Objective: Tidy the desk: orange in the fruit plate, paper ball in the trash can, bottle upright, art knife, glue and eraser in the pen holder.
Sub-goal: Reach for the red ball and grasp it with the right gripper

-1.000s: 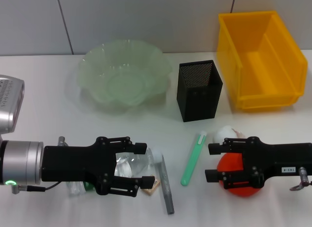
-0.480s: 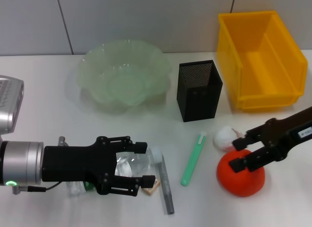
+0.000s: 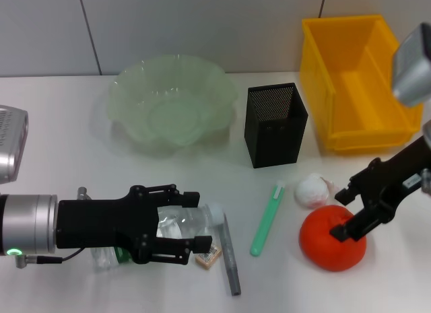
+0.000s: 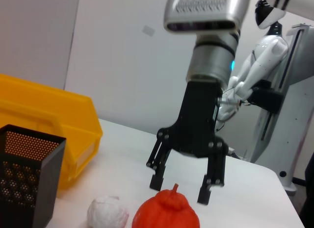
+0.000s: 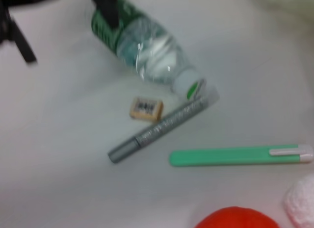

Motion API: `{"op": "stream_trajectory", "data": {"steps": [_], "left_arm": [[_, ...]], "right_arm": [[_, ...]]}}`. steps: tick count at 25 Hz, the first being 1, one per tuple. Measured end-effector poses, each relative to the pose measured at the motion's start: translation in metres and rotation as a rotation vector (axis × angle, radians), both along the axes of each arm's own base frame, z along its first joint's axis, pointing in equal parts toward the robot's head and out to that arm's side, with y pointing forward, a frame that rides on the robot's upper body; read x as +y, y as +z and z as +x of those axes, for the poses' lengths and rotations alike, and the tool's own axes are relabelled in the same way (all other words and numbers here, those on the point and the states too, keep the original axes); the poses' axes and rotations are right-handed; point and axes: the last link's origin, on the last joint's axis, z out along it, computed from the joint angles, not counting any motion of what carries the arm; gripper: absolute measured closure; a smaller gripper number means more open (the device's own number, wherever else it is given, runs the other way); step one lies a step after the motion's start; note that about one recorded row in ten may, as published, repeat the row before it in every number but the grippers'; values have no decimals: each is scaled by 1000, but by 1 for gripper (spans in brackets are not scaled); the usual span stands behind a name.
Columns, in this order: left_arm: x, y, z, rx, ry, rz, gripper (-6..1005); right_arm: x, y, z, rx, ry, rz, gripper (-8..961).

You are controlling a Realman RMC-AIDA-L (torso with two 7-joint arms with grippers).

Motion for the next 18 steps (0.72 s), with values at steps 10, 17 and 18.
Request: {"op": "stream_trajectory", "data": {"steps": [10,17,18], "left_arm": [[2,2,-1,6,5,12,154],[2,2,-2,8,6,13,154],[2,2,-2,8,6,13,154]], "right_arm": [[1,-23,4,-68,83,16,254],[1,-25,4,-77,86,13,307],[2,-24,3,-81,87,13,347]]}}
